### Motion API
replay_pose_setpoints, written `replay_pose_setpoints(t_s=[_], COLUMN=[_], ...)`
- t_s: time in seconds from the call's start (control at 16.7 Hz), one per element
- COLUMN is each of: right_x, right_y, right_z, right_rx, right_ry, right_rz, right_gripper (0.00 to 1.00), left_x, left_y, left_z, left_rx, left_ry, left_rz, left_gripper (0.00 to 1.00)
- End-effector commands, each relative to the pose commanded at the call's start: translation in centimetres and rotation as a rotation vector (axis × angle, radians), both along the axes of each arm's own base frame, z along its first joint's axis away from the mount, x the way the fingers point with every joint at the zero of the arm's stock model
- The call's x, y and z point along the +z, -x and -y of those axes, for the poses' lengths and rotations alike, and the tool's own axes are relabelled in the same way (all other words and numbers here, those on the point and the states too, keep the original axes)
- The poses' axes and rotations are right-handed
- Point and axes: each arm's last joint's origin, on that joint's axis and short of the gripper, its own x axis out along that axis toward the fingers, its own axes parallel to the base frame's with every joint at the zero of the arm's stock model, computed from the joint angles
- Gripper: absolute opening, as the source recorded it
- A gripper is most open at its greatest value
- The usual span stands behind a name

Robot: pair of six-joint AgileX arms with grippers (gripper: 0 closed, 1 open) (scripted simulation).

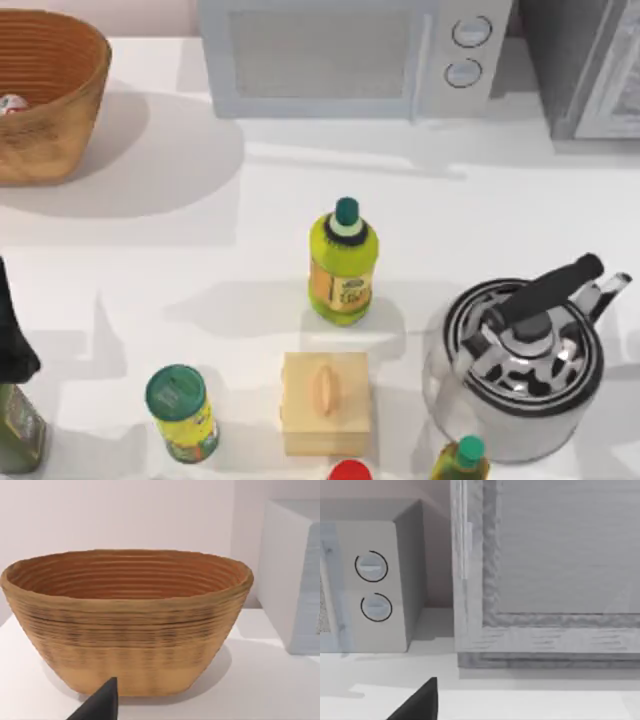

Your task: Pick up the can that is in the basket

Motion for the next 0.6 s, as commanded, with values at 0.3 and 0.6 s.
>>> replay_pose_setpoints(t_s=[0.3,0.6], right_x=[0.0,0.0], right_y=[0.0,0.0], right_z=[0.0,0.0], right_rx=[0.0,0.0], right_ry=[0.0,0.0], right_rz=[0.0,0.0], right_gripper=[1.0,1.0], left_x=[1.0,6.3], left_y=[-0.1,-1.4], left_z=[-0.2,-0.8], left_rx=[0.022,0.078], left_ry=[-0.002,-0.011], left_rz=[-0.035,-0.2], left_gripper=[1.0,1.0])
